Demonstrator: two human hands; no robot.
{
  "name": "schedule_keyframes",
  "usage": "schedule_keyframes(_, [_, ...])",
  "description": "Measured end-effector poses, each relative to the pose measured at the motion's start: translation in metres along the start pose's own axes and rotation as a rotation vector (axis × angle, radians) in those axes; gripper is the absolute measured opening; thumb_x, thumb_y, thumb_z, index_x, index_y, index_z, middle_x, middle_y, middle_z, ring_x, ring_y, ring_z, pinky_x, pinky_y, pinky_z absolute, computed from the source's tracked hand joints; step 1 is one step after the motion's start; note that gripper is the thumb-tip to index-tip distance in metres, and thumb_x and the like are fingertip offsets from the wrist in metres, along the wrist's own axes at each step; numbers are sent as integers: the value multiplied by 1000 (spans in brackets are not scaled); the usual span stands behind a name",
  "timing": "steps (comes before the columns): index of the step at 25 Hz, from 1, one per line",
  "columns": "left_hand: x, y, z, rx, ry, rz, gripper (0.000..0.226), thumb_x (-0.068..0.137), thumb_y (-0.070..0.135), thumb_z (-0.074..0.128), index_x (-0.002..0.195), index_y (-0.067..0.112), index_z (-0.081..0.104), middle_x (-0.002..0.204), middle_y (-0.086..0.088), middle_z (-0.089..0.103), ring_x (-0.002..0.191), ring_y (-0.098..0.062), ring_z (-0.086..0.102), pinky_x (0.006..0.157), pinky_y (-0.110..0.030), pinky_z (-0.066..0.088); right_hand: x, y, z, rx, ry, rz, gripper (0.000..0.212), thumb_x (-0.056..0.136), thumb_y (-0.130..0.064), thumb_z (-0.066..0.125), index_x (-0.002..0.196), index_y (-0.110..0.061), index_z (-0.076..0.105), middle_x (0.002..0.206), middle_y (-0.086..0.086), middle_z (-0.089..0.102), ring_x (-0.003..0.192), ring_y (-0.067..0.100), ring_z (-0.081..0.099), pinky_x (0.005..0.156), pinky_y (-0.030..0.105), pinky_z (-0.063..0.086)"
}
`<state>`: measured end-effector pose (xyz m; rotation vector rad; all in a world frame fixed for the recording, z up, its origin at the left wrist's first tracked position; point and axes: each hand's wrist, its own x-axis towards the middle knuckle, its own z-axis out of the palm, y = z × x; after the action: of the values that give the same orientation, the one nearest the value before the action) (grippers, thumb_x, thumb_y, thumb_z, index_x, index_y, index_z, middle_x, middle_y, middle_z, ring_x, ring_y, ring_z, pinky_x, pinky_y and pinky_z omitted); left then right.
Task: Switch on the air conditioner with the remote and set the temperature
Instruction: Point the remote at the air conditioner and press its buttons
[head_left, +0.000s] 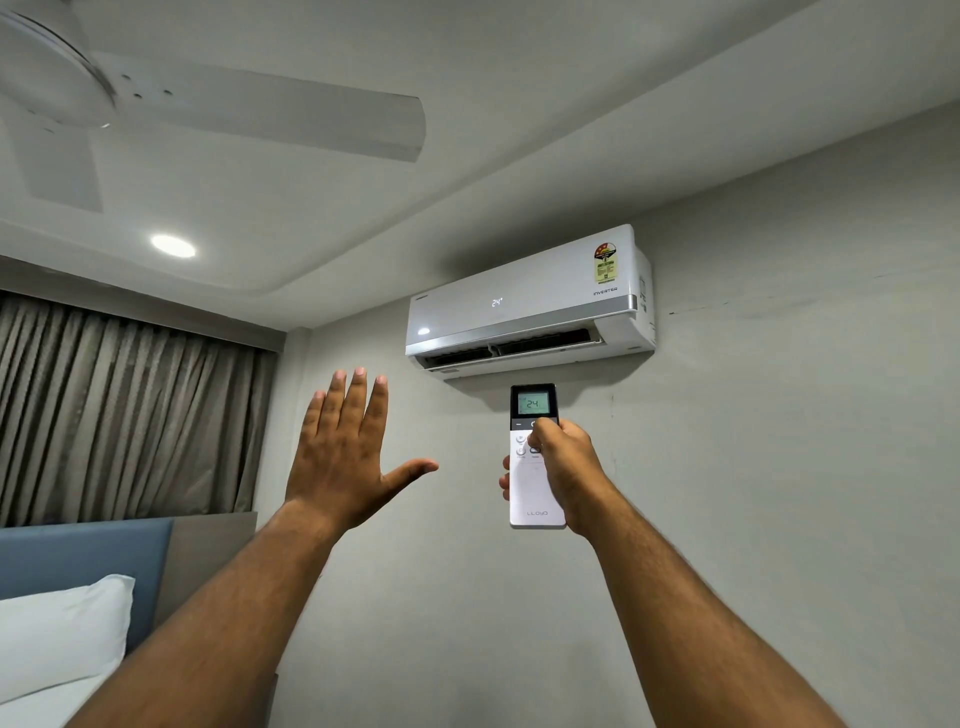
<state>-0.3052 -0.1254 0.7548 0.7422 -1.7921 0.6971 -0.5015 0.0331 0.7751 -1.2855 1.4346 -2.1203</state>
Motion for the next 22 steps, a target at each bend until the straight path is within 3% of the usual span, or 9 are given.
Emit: schedule_keyframes(22, [2, -6, 4, -1, 4, -8, 114, 75, 90, 10, 154, 9, 1, 164, -18, 6, 151, -34, -1, 122, -48, 1, 6, 2, 3, -2, 16, -53, 17, 84, -15, 46, 99, -9, 52, 71, 19, 66, 51, 35, 65, 52, 40, 57])
